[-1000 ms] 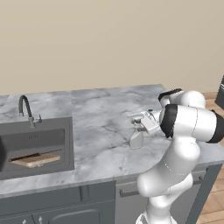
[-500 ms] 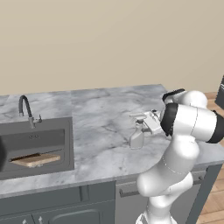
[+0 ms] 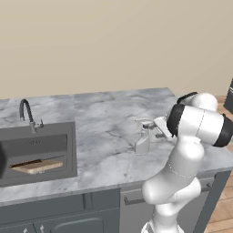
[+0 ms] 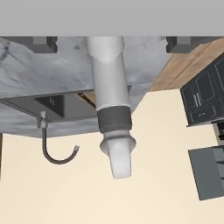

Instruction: Move the cutting board and knife to the sink. Then move spray from the cabinet to the counter.

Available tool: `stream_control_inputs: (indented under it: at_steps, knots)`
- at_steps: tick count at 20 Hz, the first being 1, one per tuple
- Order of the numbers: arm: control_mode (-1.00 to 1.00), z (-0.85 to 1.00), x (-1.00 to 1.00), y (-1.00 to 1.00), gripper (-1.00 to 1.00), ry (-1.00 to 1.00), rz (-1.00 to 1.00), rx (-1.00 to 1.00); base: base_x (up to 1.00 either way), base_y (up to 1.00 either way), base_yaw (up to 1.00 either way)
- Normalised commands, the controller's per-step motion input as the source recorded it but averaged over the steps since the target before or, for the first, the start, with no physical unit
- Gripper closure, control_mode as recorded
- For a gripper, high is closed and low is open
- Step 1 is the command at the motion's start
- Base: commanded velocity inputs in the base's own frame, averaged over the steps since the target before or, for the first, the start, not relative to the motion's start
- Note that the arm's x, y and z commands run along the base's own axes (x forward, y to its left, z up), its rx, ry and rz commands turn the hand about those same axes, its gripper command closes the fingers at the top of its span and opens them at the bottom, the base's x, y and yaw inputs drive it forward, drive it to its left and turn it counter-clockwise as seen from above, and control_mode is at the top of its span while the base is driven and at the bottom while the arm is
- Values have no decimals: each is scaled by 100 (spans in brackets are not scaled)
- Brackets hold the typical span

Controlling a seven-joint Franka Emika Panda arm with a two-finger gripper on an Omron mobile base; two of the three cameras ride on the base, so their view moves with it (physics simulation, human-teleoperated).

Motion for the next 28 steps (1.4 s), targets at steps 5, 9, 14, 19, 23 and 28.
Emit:
stream_control_inputs:
  at_steps: [5, 9, 14, 19, 23, 28]
  knots:
    - [-100, 37, -33, -21, -100, -8, -2, 4, 0, 0, 0]
    - [-100, 100, -57, 22, -100, -26, -8, 0, 0, 0, 0]
    - [-100, 100, -70, 45, -100, -29, -8, -9, 0, 0, 0]
    - [-100, 100, -91, 48, -100, -24, -6, -31, 0, 0, 0]
    - [-100, 89, -99, 50, -100, -22, -2, -57, 0, 0, 0]
    - [-100, 23, -100, 64, -100, -26, 0, -90, 0, 0, 0]
